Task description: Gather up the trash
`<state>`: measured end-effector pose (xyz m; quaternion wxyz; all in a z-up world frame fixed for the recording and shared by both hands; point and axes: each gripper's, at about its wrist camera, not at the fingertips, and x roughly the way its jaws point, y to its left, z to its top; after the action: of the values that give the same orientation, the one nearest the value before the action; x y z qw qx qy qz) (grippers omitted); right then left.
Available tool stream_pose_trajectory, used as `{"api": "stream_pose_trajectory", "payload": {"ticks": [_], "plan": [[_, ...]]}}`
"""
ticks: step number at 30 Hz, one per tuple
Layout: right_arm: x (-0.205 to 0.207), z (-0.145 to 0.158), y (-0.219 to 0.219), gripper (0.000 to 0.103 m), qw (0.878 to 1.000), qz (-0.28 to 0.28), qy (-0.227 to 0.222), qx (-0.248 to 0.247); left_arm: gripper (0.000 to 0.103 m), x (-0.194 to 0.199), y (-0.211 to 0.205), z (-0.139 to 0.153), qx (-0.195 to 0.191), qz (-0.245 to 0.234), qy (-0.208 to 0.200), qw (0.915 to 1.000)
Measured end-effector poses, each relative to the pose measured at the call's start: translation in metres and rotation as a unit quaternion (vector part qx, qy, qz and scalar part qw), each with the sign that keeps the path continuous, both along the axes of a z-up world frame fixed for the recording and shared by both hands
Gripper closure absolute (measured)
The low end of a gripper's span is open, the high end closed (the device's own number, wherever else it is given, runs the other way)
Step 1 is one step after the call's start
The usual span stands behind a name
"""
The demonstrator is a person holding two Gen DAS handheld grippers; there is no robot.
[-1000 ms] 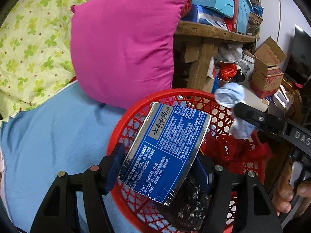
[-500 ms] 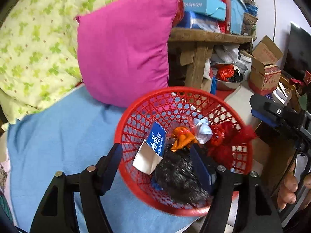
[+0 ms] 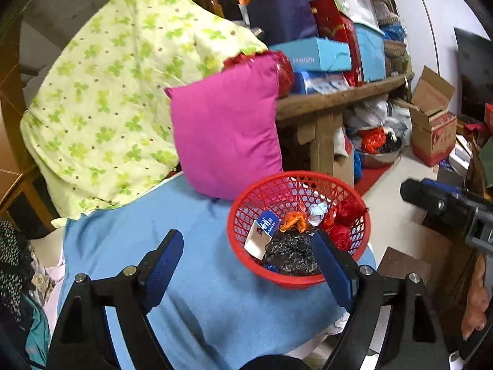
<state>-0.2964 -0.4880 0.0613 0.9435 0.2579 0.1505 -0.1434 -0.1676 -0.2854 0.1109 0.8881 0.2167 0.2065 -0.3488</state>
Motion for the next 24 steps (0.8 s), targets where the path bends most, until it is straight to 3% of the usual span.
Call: {"api": "stream_pose_trajectory", "payload": {"ticks": [13,24], "plan": [[-0.061,0.035,0.063,0.031,0.998,0.023,0.02,-0.056,0.017,-0.038,0.065,0.033,-0.032,0.071,-0.02,0.9967],[-0.103,0.053,0.106,0.03,0.996,0.033,0.018,-0.076,0.017,-0.072,0.094,0.045,-0.033,0.114,-0.043,0.992]]}}
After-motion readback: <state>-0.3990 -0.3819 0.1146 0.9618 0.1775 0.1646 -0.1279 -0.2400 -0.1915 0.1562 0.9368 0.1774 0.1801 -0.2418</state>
